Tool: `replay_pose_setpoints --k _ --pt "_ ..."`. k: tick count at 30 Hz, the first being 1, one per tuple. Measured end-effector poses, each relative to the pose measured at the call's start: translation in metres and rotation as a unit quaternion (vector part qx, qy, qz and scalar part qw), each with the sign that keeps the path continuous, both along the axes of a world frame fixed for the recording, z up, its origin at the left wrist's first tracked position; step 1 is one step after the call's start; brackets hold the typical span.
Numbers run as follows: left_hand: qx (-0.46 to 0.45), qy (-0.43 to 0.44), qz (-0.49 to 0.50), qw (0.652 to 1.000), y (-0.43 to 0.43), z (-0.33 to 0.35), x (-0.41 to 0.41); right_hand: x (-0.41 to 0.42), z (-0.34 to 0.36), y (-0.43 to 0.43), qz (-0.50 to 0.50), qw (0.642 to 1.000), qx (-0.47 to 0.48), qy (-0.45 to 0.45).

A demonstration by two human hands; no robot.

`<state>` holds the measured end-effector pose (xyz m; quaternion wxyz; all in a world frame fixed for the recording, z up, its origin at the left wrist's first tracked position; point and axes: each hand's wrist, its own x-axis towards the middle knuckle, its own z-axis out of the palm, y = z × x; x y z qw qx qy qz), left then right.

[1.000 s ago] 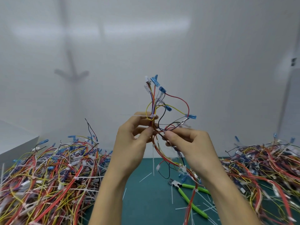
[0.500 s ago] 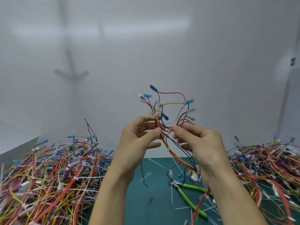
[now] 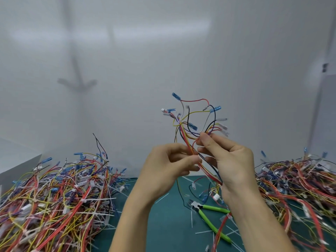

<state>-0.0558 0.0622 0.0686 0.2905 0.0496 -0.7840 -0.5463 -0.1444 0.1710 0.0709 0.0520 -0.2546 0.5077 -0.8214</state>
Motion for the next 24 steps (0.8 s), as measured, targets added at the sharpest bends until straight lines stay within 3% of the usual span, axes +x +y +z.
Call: replay_pose_setpoints --k 5,10,16,20,24 --pt "-0.005 0.077 0.066 0.995 -0.003 0.002 -0.001 -0.006 0.003 0.008 0.048 0.996 0.072 0.025" --pt "0.005 0.097 0.103 0.99 -0.009 0.002 0.001 -0.011 0.004 0.015 -0.01 0.984 0.127 0.121" --pt "-0.018 0.108 0.127 0.986 -0.006 0.002 -0.002 -0.003 0.002 0.01 -0.016 0.934 0.238 0.265" --pt "-0.03 0.11 0.128 0.985 -0.003 0.002 -0.006 0.004 0.0 0.007 -0.076 0.916 0.244 0.31" --pt "0.015 0.136 0.111 0.984 -0.002 0.003 -0.005 -0.001 0.002 0.01 -0.081 0.92 0.235 0.301"
